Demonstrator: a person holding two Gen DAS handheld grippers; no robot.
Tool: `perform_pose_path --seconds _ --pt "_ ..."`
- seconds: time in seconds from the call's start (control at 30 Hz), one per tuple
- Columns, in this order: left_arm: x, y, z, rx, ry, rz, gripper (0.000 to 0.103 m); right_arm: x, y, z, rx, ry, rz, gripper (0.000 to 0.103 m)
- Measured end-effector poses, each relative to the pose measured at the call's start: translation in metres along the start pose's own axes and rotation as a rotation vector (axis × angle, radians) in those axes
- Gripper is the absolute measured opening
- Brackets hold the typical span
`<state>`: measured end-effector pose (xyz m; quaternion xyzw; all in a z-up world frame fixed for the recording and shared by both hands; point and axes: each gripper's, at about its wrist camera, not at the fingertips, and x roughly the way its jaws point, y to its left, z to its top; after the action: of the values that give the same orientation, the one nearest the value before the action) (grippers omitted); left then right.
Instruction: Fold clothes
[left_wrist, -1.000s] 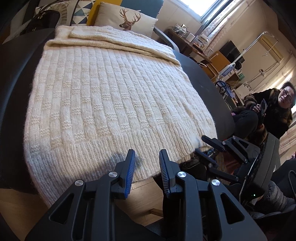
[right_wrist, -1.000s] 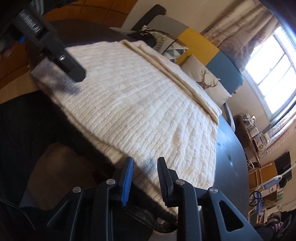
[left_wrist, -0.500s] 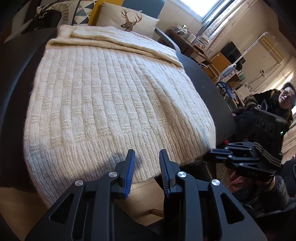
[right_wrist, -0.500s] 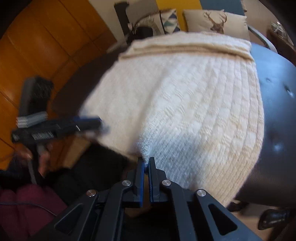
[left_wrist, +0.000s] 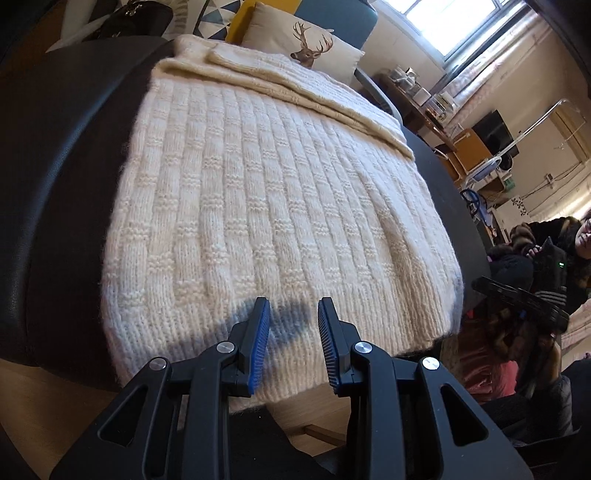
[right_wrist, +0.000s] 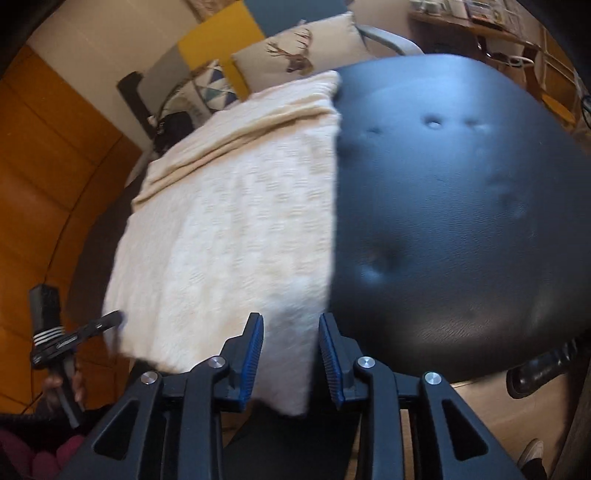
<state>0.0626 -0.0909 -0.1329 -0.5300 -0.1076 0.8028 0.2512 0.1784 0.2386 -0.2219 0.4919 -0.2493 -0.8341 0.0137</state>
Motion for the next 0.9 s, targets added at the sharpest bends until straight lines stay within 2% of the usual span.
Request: perform_pose_path --seconds 0.07,0.17,0.23,0.27,0.3,0.37,0.4,0.47,0.53,0.6,0.67,0.7,0.8,0.87,0.9 --pt "0.001 -0.001 0.0 0.006 0.0 0.005 0.029 0.012 -0.01 0.006 0.032 0.044 0.01 0.032" --pt "0.003 -0.001 0.003 0.014 0.001 0.008 0.029 0.019 -0.011 0.009 0.048 0.039 0.024 0.034" --pt "0.006 -0.001 0.007 0.02 0.0 0.006 0.029 0.024 -0.003 0.011 0.022 0.055 0.045 0.019" --pt "0.008 -0.001 0.01 0.022 -0.001 0.005 0.029 0.027 0.008 0.011 -0.037 0.064 -0.012 0.015" --pt "0.01 -0.001 0.013 0.025 -0.001 0.004 0.029 0.03 0.019 0.011 -0.098 0.073 -0.07 0.006" --pt "0.014 -0.003 0.021 0.043 -0.002 0.009 0.029 0.023 0.042 0.014 -0.245 0.056 -0.236 0.005" --pt "0.016 -0.003 0.025 0.053 -0.005 0.011 0.029 0.016 0.054 0.016 -0.336 0.021 -0.356 0.005" --pt "0.022 -0.004 0.031 0.07 -0.003 0.008 0.029 0.013 0.06 0.018 -0.477 0.017 -0.574 0.005" --pt "0.019 -0.003 0.027 0.081 0.007 0.007 0.029 0.021 0.049 0.018 -0.479 0.073 -0.613 0.005" --pt "0.013 -0.001 0.021 0.09 0.019 0.008 0.029 0.023 0.046 0.011 -0.467 0.065 -0.592 0.007" --pt "0.008 0.0 0.014 0.099 0.031 0.009 0.029 0.009 0.048 0.008 -0.386 0.019 -0.484 0.009" --pt "0.005 0.001 0.011 0.103 0.037 0.01 0.029 0.0 0.049 0.007 -0.343 -0.018 -0.437 0.015" --pt "-0.004 0.004 0.001 0.116 0.054 0.011 0.029 -0.01 0.069 0.006 -0.327 -0.065 -0.316 0.021" --pt "-0.012 0.008 -0.004 0.103 0.059 0.008 0.029 0.001 0.089 0.003 -0.359 -0.029 -0.208 0.023" --pt "-0.02 0.017 -0.004 0.056 0.046 -0.008 0.029 0.006 0.099 0.001 -0.375 -0.011 -0.154 0.024"
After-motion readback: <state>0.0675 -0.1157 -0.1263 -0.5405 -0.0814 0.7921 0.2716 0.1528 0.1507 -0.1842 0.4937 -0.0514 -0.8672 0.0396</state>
